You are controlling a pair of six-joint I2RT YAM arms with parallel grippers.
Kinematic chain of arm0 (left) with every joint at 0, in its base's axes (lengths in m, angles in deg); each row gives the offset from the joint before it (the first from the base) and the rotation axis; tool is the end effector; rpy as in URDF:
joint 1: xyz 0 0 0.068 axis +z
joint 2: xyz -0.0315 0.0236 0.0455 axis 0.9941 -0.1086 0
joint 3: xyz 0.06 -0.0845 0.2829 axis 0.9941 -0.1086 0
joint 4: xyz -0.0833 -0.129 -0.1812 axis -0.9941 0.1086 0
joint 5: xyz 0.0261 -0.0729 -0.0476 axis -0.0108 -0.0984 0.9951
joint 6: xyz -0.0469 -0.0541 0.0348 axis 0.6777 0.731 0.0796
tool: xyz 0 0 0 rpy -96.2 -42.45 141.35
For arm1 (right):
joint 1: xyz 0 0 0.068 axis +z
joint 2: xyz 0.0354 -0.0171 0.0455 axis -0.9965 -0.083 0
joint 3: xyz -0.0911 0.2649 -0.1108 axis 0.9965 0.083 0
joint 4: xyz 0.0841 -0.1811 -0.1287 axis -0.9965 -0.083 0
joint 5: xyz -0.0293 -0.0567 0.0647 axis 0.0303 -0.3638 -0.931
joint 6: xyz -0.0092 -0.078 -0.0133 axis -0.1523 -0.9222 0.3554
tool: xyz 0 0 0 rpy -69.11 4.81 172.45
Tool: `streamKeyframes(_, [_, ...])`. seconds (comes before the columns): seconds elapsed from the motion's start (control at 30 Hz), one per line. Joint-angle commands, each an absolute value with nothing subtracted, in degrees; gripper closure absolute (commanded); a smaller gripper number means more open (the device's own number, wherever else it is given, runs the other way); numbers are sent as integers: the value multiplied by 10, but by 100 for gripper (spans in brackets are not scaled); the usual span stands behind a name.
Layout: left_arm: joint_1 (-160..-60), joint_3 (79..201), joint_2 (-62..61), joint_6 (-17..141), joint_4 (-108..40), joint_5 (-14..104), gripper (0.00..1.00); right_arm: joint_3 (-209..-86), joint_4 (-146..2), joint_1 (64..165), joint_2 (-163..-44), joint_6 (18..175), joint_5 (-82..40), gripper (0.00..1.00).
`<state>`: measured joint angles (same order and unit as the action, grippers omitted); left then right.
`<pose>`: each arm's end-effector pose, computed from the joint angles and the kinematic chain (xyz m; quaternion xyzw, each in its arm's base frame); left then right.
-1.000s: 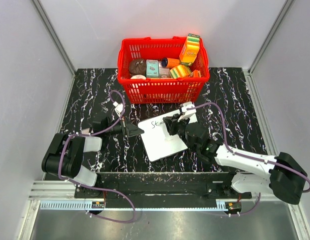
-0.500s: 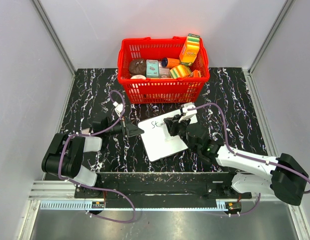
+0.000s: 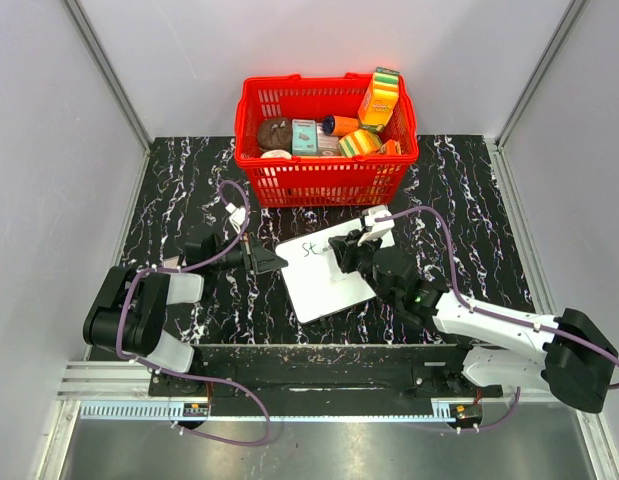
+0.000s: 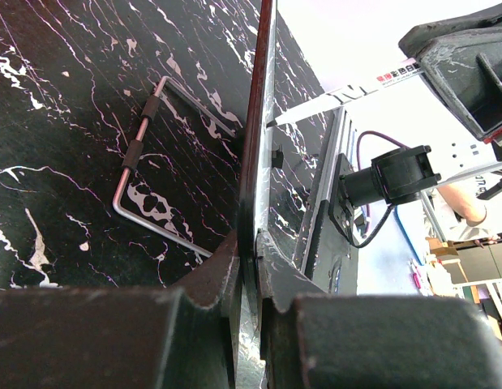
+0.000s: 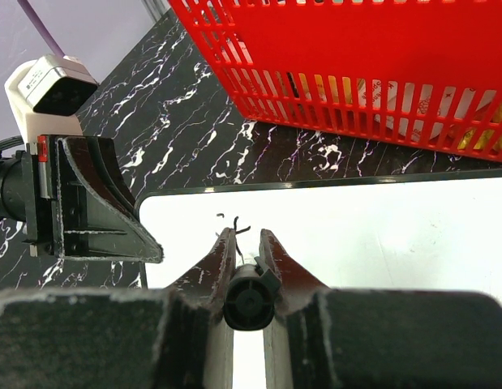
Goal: Write a sentence on the whiteboard
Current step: Write on the whiteboard with the whiteboard.
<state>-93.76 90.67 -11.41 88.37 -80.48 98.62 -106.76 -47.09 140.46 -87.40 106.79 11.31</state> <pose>0.2407 -0.1040 0.2108 0.1450 0.7334 -0.5850 0.3145 0.1672 0.1908 0.3055 -0.1058 0.7341 0.2555 0.6202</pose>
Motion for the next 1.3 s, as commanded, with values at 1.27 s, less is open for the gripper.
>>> streamKeyframes(1.27, [-939,921,-122,846,-832,993,100,-1106,-448,1395,-885,1049,120,100])
